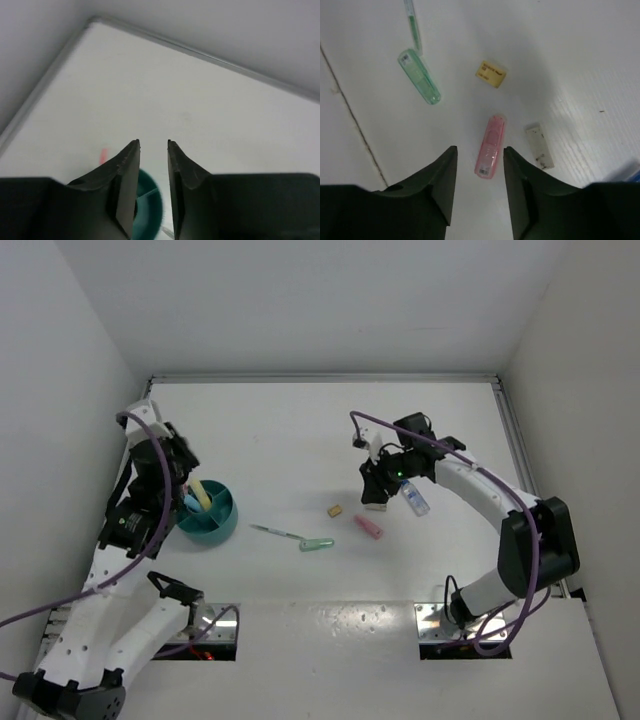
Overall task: Sort the stationery into containers
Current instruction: Pick up the pen from the center of the board.
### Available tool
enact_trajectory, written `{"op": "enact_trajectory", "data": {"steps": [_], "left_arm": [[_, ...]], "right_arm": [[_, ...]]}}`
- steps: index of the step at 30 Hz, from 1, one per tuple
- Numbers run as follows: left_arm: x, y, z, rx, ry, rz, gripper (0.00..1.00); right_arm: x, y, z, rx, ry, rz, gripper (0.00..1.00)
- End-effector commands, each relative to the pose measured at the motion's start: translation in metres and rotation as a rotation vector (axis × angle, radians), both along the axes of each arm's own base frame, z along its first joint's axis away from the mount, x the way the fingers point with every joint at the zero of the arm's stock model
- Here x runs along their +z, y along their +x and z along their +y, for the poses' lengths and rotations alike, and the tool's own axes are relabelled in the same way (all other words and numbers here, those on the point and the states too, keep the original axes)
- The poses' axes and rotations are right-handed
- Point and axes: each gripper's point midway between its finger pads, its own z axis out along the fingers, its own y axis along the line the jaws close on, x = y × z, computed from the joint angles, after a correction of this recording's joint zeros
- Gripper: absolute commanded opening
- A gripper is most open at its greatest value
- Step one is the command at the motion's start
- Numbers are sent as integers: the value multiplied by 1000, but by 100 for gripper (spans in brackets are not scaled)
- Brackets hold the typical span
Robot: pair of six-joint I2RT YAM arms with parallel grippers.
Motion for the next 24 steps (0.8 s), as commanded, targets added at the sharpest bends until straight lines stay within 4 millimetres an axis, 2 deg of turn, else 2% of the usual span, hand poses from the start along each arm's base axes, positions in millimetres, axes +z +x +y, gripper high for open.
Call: {"op": "enact_trajectory", "data": {"steps": [1, 2, 3, 5, 6, 8, 9, 11, 12, 13, 14, 15, 16, 17, 18, 20, 21, 23, 24], "left_arm": [[18, -2, -128, -757, 15, 0, 40], [14, -5, -144, -830, -30, 32, 44], [-6, -6, -160, -872, -114, 126, 48], [-23, -15, -183, -917, -188, 216, 52], [-36, -17, -179, -852, -209, 270, 54], [-48, -24, -186, -836, -175, 320, 55], [-49, -28, -182, -812, -154, 324, 55], [-25, -29, -160, -723, -96, 224, 55], [-15, -30, -149, -686, -80, 183, 55], [0, -31, -130, -606, -54, 126, 54], [11, -36, -119, -567, -53, 81, 38], [34, -48, -101, -526, -60, -19, 21], [46, -54, -88, -474, -83, -80, 5], [46, -58, -68, -374, -83, -105, 0], [58, -72, -53, -343, -104, -173, 0], [53, -81, -37, -281, -114, -203, 0], [58, -87, -30, -262, -123, -231, 12], [51, -102, -11, -206, -128, -258, 38], [52, -109, -4, -184, -133, -274, 56]], "right_arm": [[-3, 4, 8, 56, -76, -68, 46], [-8, 4, 8, 72, -102, -80, 59], [-8, 7, 10, 71, -119, -106, 65], [-14, 14, 11, 71, -192, -182, 69], [-18, 15, 11, 77, -227, -210, 70], [-13, 18, 17, 90, -222, -250, 67], [-11, 17, 21, 101, -198, -253, 53], [0, 14, 49, 154, -154, -264, 32], [11, 17, 61, 167, -145, -267, 12], [-3, 6, 81, 218, -156, -216, 5], [-6, 4, 92, 238, -161, -198, 0], [3, 9, 109, 250, -147, -206, 0], [-1, 8, 120, 255, -146, -190, 3], [-18, 0, 133, 265, -153, -129, 9], [-12, 7, 148, 259, -126, -149, 19], [-15, 5, 167, 254, -101, -143, 34], [-14, 11, 180, 249, -87, -160, 40], [-13, 9, 197, 246, -79, -163, 42], [-2, 21, 208, 228, -62, -191, 42]]}}
